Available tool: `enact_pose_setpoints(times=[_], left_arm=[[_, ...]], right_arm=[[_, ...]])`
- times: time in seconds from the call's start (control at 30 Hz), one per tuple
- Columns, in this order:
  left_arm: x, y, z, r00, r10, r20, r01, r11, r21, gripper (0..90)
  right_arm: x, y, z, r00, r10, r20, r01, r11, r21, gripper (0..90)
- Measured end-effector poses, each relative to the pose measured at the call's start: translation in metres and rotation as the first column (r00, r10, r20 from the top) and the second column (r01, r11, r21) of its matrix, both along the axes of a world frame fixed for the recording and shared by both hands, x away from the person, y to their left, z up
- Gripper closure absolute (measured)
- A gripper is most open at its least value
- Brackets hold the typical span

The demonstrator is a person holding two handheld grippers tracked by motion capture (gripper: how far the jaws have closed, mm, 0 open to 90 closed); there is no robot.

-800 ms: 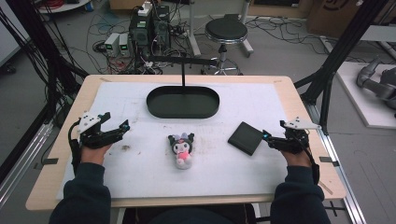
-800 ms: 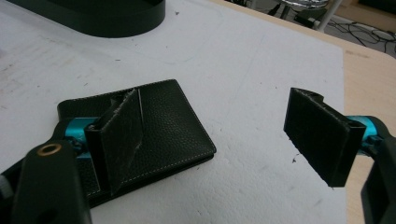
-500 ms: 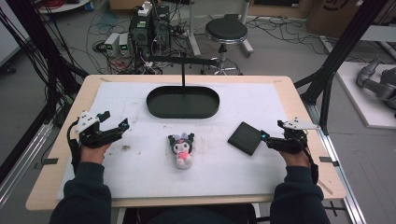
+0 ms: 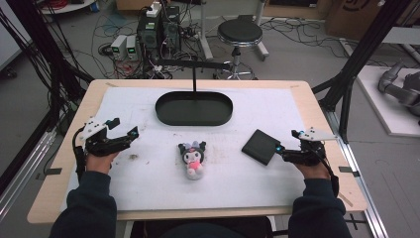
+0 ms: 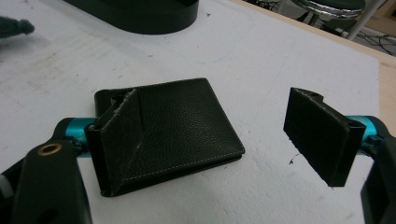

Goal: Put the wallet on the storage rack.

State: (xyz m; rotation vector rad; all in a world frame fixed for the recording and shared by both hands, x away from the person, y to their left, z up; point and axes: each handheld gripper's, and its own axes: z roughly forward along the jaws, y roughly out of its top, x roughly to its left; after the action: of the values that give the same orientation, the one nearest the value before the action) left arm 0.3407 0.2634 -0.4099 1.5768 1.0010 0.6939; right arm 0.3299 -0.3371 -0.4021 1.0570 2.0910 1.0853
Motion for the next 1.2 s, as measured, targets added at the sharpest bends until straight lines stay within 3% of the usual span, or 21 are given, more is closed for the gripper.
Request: enact_pose_setpoints(times=[0.17, 0.33, 0.47, 0.5, 0.53, 0.57, 0.63, 0.67, 0.7, 0.8, 0.83, 0.9, 1.0, 1.03, 1.1, 1.13, 1.17, 1.2], left_arm=[[0.002, 0.000, -0.002, 1.0000, -0.002, -0.010, 0.002, 1.0000, 0.003, 18.6], [0.005, 0.000, -0.004, 0.9996, -0.004, -0.028, 0.004, 1.0000, 0.005, 18.6], [0.005, -0.002, -0.004, 0.9994, -0.005, -0.036, 0.005, 0.9999, 0.014, 18.6], [0.005, -0.002, -0.004, 0.9994, -0.005, -0.036, 0.005, 0.9998, 0.019, 18.6], [0.005, -0.003, -0.004, 0.9993, -0.004, -0.036, 0.005, 0.9997, 0.022, 18.6], [0.005, -0.003, -0.004, 0.9993, -0.003, -0.038, 0.004, 0.9997, 0.026, 18.6], [0.005, -0.002, -0.004, 0.9993, 0.000, -0.038, 0.001, 0.9997, 0.025, 18.6], [0.005, -0.002, -0.005, 0.9992, 0.001, -0.040, 0.000, 0.9997, 0.024, 18.6], [0.005, -0.002, -0.005, 0.9991, 0.002, -0.043, -0.001, 0.9998, 0.021, 18.6], [0.005, -0.002, -0.005, 0.9990, 0.007, -0.045, -0.006, 0.9998, 0.018, 18.6], [0.005, -0.002, -0.005, 0.9989, 0.007, -0.046, -0.006, 0.9998, 0.018, 18.6], [0.006, -0.002, -0.005, 0.9989, 0.006, -0.047, -0.005, 0.9998, 0.018, 18.6], [0.006, -0.002, -0.005, 0.9987, 0.004, -0.051, -0.002, 0.9997, 0.024, 18.6], [0.006, -0.003, -0.006, 0.9987, 0.001, -0.051, 0.000, 0.9995, 0.030, 18.6], [0.006, -0.004, -0.006, 0.9987, 0.002, -0.051, -0.001, 0.9996, 0.029, 18.7], [0.006, -0.004, -0.006, 0.9987, 0.002, -0.051, -0.001, 0.9996, 0.029, 18.6], [0.006, -0.004, -0.006, 0.9987, 0.002, -0.051, -0.001, 0.9995, 0.031, 18.7], [0.007, -0.004, -0.006, 0.9986, 0.003, -0.053, -0.001, 0.9995, 0.032, 18.7]], right_arm=[[0.002, 0.009, -0.005, 0.9993, 0.034, -0.013, -0.034, 0.999, -0.024, 21.1], [0.007, 0.033, -0.019, 0.9875, 0.136, -0.078, -0.142, 0.987, -0.073, 21.4], [0.011, 0.054, -0.030, 0.9693, 0.209, -0.130, -0.225, 0.966, -0.131, 25.2], [0.011, 0.054, -0.030, 0.9693, 0.209, -0.130, -0.225, 0.966, -0.131, 25.2], [0.011, 0.057, -0.032, 0.9647, 0.223, -0.140, -0.243, 0.959, -0.146, 28.1], [0.013, 0.063, -0.037, 0.9626, 0.224, -0.152, -0.251, 0.949, -0.193, 29.6], [0.013, 0.064, -0.039, 0.9622, 0.220, -0.161, -0.251, 0.945, -0.211, 31.6], [0.013, 0.065, -0.040, 0.9629, 0.223, -0.152, -0.255, 0.937, -0.241, 33.0], [0.013, 0.066, -0.039, 0.9690, 0.205, -0.138, -0.235, 0.937, -0.257, 44.2], [0.014, 0.065, -0.038, 0.9694, 0.199, -0.144, -0.230, 0.941, -0.249, 48.9], [0.012, 0.067, -0.035, 0.9665, 0.211, -0.146, -0.243, 0.934, -0.261, 60.7], [0.010, 0.069, -0.034, 0.9637, 0.230, -0.135, -0.260, 0.924, -0.281, 72.1], [0.008, 0.072, -0.031, 0.9643, 0.235, -0.122, -0.261, 0.917, -0.301, 79.4], [0.007, 0.072, -0.029, 0.9648, 0.235, -0.117, -0.260, 0.917, -0.301, 80.2], [0.006, 0.069, -0.023, 0.9689, 0.232, -0.087, -0.247, 0.931, -0.268, 82.3], [0.006, 0.069, -0.023, 0.9689, 0.232, -0.087, -0.247, 0.931, -0.268, 82.3], [0.005, 0.063, -0.012, 0.9759, 0.213, -0.047, -0.218, 0.958, -0.184, 82.9], [0.005, 0.060, -0.008, 0.9781, 0.206, -0.029, -0.208, 0.968, -0.143, 83.2]])
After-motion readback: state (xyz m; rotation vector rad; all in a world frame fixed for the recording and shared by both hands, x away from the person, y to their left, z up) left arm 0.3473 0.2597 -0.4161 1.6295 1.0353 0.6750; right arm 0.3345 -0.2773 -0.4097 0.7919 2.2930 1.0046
